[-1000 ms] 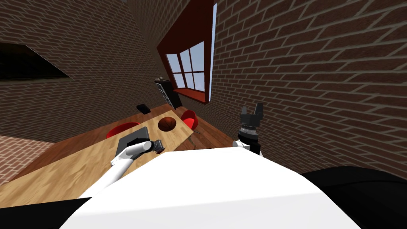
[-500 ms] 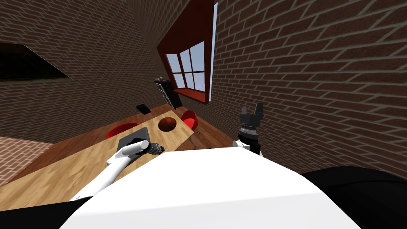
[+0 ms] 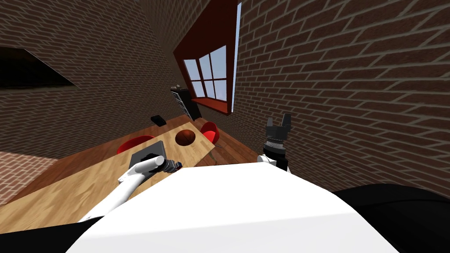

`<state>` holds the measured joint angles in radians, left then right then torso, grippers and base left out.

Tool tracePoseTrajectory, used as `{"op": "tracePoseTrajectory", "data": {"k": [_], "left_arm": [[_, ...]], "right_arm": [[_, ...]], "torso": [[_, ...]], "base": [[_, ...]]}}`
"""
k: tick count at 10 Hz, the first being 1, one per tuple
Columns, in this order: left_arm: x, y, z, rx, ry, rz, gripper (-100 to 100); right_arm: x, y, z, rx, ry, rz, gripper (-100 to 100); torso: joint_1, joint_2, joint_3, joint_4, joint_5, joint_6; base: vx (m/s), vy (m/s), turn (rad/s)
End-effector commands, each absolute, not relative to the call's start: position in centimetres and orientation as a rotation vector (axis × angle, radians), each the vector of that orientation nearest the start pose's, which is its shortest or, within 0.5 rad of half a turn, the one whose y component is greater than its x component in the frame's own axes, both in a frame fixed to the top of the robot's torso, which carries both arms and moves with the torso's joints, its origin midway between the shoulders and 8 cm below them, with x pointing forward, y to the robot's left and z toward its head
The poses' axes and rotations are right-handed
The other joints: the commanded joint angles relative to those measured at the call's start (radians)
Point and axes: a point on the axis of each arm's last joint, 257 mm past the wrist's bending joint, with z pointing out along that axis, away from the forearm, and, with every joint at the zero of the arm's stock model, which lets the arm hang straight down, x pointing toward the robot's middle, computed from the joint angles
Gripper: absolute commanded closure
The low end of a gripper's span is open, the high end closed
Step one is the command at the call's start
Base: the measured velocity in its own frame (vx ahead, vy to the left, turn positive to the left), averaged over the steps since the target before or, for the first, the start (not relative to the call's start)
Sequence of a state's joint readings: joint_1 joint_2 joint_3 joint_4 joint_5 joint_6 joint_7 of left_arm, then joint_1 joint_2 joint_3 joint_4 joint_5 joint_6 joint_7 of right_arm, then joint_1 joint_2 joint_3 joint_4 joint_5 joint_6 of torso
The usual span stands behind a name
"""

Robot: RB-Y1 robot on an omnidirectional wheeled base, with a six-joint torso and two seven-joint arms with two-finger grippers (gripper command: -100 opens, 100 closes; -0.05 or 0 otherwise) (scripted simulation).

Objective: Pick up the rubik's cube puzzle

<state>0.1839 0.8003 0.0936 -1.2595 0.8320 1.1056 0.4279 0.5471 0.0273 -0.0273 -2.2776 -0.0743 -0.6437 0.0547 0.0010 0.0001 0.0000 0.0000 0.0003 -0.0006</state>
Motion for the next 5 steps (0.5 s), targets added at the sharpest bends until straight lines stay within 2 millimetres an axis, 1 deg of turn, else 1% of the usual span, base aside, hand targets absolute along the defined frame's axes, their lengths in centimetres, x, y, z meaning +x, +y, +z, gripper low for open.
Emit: {"op": "tracePoseTrajectory", "data": {"k": [1, 2, 3, 5], "left_arm": [[22.86, 54.42, -47.72, -2.780, 1.157, -0.137, -100], [22.95, 54.58, -47.20, -2.782, 1.158, -0.135, -100], [22.96, 54.57, -47.28, -2.780, 1.158, -0.137, 100], [22.88, 54.55, -47.31, -2.782, 1.158, -0.134, 100]], "right_arm": [[31.08, -30.17, 3.53, 0.619, 0.484, 1.265, 0], [31.08, -30.17, 3.53, 0.619, 0.484, 1.265, 0], [31.08, -30.17, 3.53, 0.619, 0.484, 1.265, 0], [31.08, -30.17, 3.53, 0.619, 0.484, 1.265, 0]], "torso": [[0.000, 0.000, 0.000, 0.000, 0.000, 0.000], [0.001, -0.001, 0.000, 0.000, 0.000, 0.000], [0.000, 0.000, 0.000, 0.000, 0.000, 0.000], [0.000, 0.001, 0.000, 0.000, 0.000, 0.000]], "base": [[0.028, 0.038, -0.027], [0.013, 0.018, -0.007], [0.000, 0.000, 0.000], [0.000, 0.000, 0.000]]}}
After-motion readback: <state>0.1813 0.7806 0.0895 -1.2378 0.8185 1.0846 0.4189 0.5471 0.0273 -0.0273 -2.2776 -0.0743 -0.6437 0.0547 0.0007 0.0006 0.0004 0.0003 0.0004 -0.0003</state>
